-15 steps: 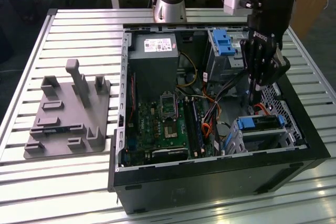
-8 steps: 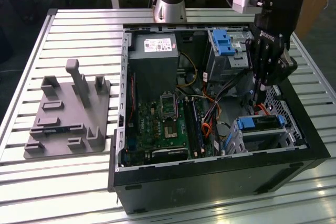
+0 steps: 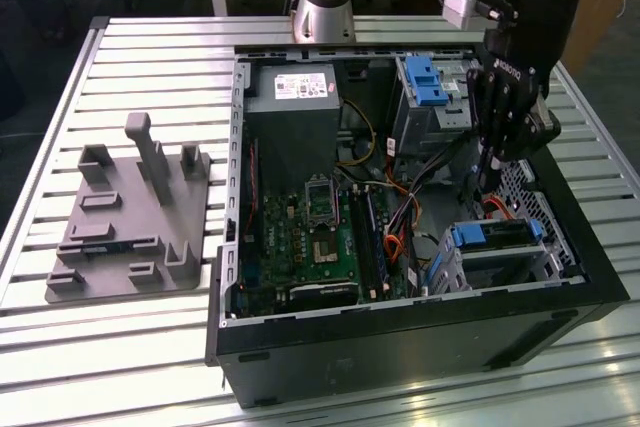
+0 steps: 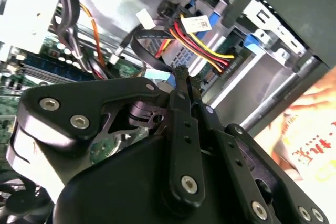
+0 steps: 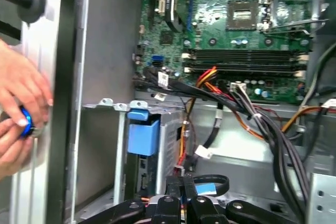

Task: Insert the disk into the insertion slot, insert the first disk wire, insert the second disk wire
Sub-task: 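Insert the second disk wire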

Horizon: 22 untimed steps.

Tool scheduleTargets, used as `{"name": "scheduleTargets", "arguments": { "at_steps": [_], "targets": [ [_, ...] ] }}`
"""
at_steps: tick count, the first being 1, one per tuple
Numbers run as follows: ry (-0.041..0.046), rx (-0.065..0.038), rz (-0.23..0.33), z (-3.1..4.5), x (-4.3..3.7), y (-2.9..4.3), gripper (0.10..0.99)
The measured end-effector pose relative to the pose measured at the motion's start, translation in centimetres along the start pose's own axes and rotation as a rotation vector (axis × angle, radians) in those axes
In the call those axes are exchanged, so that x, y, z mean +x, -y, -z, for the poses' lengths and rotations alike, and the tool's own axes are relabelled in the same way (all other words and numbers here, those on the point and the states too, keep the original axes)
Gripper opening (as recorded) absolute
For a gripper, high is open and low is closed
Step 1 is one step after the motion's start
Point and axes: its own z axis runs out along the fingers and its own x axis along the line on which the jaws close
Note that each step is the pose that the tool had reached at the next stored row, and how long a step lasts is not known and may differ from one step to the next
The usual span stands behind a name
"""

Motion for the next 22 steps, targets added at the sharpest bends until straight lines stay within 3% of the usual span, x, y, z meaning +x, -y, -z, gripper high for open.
{"name": "scheduleTargets", "arguments": {
  "at_steps": [2, 5, 11, 15, 22],
  "targets": [
    [0.0271, 0.002, 0.000, 0.03, 0.14, -0.01, 0.149],
    [0.0559, -0.001, 0.001, 0.18, 0.32, 0.12, 0.149],
    [0.0905, -0.033, 0.009, 0.45, 0.55, 0.84, 0.149],
    [0.0989, -0.050, 0.009, 0.50, 0.64, 1.06, 0.149],
    [0.1027, -0.072, -0.076, 0.49, 0.64, 1.07, 0.149]
  ]
}}
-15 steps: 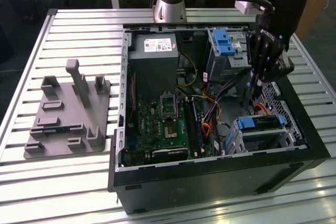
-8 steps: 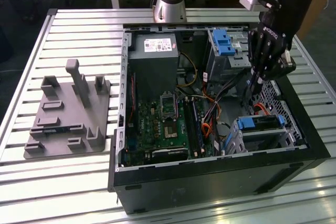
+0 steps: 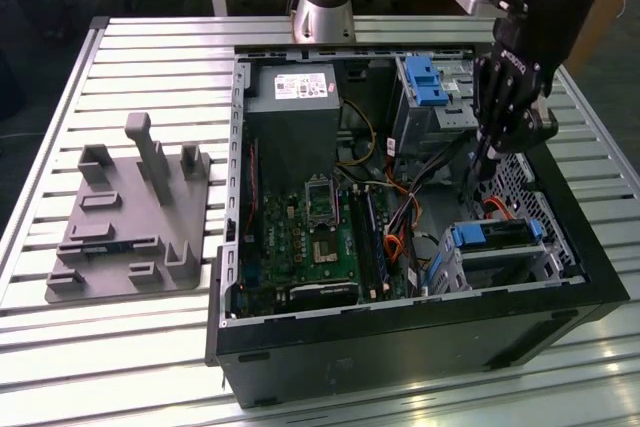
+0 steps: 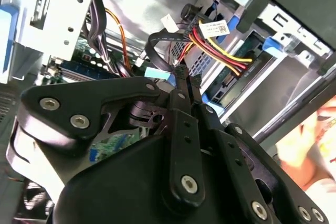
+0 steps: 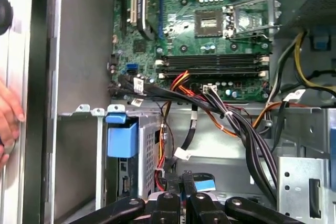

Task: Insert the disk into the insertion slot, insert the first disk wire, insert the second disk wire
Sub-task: 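Insert the second disk wire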

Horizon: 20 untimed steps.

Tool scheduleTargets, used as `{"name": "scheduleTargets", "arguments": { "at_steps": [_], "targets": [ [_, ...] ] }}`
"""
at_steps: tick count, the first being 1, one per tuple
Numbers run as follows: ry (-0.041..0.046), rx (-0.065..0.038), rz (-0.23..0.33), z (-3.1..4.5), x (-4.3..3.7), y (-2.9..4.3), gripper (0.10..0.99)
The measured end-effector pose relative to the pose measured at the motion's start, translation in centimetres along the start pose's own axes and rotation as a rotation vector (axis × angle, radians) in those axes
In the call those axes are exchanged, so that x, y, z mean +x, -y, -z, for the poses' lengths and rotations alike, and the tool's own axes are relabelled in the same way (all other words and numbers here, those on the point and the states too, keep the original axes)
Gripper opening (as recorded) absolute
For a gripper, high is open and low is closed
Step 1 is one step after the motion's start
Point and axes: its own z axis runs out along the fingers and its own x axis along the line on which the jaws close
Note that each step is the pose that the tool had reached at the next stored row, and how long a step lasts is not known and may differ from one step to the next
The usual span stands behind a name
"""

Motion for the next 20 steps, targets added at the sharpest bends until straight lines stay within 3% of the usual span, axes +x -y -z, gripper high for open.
{"name": "scheduleTargets", "arguments": {
  "at_steps": [5, 8, 9, 10, 14, 15, 20],
  "targets": [
    [0.0050, -0.010, -0.050, -0.01, 0.03, 0.01, 0.149],
    [0.0205, -0.011, -0.049, -0.08, 0.45, 0.04, 0.149],
    [0.0297, -0.011, -0.049, -0.12, 0.61, 0.04, 0.149],
    [0.0443, -0.012, -0.048, -0.15, 0.73, 0.04, 0.149],
    [0.1167, -0.009, -0.044, -0.21, 1.04, 0.05, 0.149],
    [0.1280, -0.009, -0.044, -0.18, 1.17, 0.06, 0.149],
    [0.1448, -0.010, -0.043, 0.50, 2.18, 0.03, 0.149]
  ]
}}
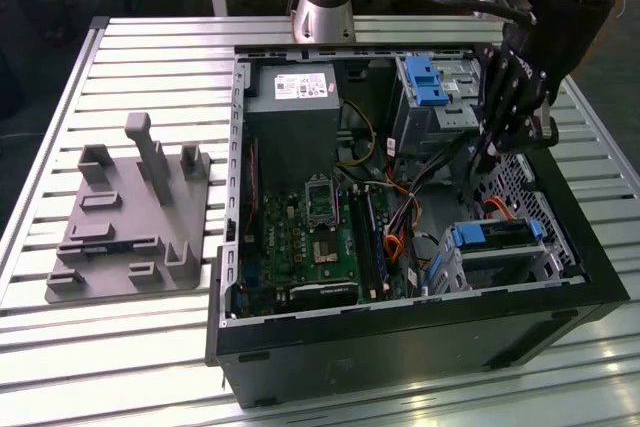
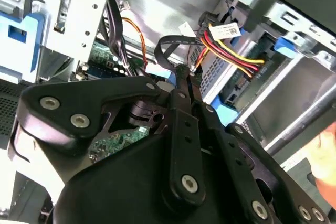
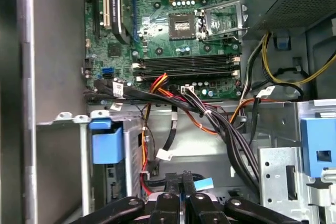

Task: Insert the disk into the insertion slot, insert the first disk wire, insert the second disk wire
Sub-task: 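Insert the second disk wire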

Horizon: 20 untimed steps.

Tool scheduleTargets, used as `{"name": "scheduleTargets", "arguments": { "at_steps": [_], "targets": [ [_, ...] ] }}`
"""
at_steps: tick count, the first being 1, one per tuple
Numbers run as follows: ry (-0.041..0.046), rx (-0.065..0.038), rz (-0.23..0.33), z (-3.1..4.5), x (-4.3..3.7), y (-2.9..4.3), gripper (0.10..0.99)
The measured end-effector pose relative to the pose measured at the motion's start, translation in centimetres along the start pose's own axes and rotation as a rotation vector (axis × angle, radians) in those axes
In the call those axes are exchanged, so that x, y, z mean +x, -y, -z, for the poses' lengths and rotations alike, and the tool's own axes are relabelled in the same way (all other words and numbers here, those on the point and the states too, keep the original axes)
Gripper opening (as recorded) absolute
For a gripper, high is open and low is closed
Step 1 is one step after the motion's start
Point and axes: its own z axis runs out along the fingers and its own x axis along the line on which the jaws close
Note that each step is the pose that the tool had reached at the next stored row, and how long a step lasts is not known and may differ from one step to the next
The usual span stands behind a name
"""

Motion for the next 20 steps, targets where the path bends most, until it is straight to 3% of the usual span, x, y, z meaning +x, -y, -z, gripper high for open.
{"name": "scheduleTargets", "arguments": {
  "at_steps": [2, 10, 20],
  "targets": [
    [0.0021, 0.000, 0.000, 0.41, 0.42, 0.00, 0.149],
    [0.0067, 0.000, -0.002, 0.32, 2.37, 0.15, 0.149],
    [0.0116, -0.004, -0.087, 0.02, 2.56, 0.19, 0.149]
  ]
}}
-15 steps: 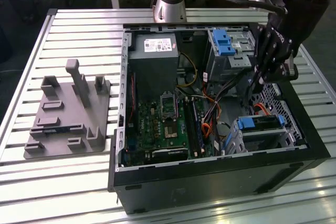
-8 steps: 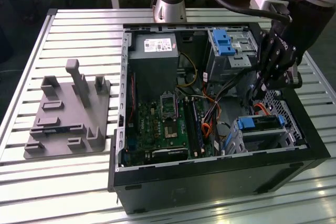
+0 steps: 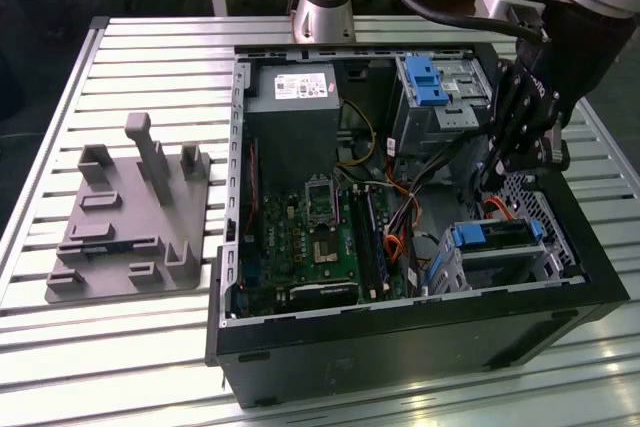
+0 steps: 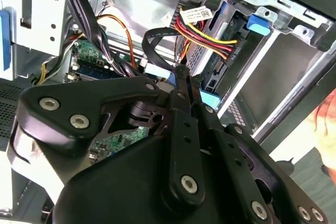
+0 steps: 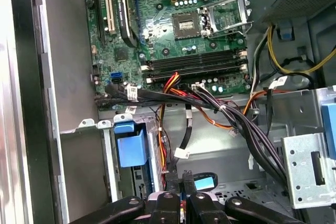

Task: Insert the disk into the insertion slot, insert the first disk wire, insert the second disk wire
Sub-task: 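Insert the second disk wire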

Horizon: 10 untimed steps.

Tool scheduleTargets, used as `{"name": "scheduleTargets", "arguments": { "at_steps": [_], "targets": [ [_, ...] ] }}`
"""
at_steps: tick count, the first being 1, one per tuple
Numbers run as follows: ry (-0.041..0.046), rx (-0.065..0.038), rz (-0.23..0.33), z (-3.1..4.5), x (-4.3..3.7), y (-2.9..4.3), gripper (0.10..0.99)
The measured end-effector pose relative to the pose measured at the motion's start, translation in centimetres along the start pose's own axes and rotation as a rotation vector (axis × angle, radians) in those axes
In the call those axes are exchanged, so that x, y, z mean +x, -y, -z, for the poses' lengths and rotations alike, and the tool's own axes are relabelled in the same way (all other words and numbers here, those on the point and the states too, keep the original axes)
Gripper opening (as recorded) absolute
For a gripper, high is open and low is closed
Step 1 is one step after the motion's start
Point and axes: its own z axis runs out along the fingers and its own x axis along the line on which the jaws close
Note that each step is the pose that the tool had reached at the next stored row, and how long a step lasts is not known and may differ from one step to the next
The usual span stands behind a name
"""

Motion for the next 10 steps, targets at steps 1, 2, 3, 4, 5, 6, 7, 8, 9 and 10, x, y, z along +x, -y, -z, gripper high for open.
{"name": "scheduleTargets", "arguments": {
  "at_steps": [1, 2, 3, 4, 5, 6, 7, 8, 9, 10],
  "targets": [
    [0.0000, 0.000, 0.000, 0.00, 0.00, 0.00, 0.149],
    [-0.0001, 0.000, 0.000, 0.00, 0.00, 0.00, 0.149],
    [0.0000, 0.000, 0.000, 0.00, 0.00, 0.00, 0.149],
    [0.0000, 0.000, 0.000, 0.00, 0.00, 0.00, 0.149],
    [-0.0001, 0.000, 0.000, 0.00, 0.00, 0.00, 0.149],
    [0.0000, 0.000, 0.000, 0.00, 0.00, 0.00, 0.149],
    [-0.0001, 0.000, 0.000, 0.00, 0.00, 0.00, 0.149],
    [-0.0001, 0.000, 0.000, 0.00, 0.01, 0.00, 0.149],
    [-0.0002, 0.000, 0.000, -0.03, 0.06, 0.01, 0.149],
    [0.0001, 0.000, 0.000, -0.07, 0.18, 0.03, 0.149]
  ]
}}
